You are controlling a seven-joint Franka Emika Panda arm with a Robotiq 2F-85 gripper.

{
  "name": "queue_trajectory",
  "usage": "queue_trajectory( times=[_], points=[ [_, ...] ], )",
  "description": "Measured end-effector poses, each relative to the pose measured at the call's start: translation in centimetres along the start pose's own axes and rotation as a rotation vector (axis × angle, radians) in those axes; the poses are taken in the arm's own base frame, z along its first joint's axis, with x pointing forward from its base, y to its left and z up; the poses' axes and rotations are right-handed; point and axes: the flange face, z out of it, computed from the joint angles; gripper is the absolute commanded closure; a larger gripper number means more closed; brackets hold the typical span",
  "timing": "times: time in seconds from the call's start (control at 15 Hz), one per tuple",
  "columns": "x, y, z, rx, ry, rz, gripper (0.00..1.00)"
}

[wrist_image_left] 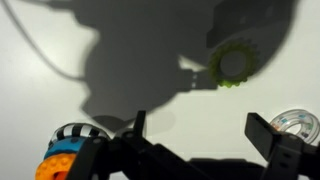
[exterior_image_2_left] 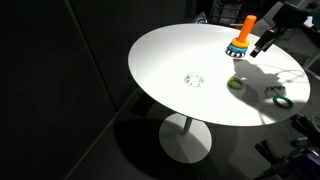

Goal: Put the black and white ring on the table

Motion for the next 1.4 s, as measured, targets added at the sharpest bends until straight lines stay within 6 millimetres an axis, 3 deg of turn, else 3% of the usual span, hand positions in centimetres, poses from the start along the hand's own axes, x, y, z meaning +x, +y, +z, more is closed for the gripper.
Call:
queue_trajectory(
  times=[0.47, 1.4],
  points=[
    [-0.8, -0.5, -0.9, 0.113, -0.245, -0.007, 0.0],
    [1.2, -0.1, -7.2, -0.021, -0.434, 0.033, 0.0]
  ],
)
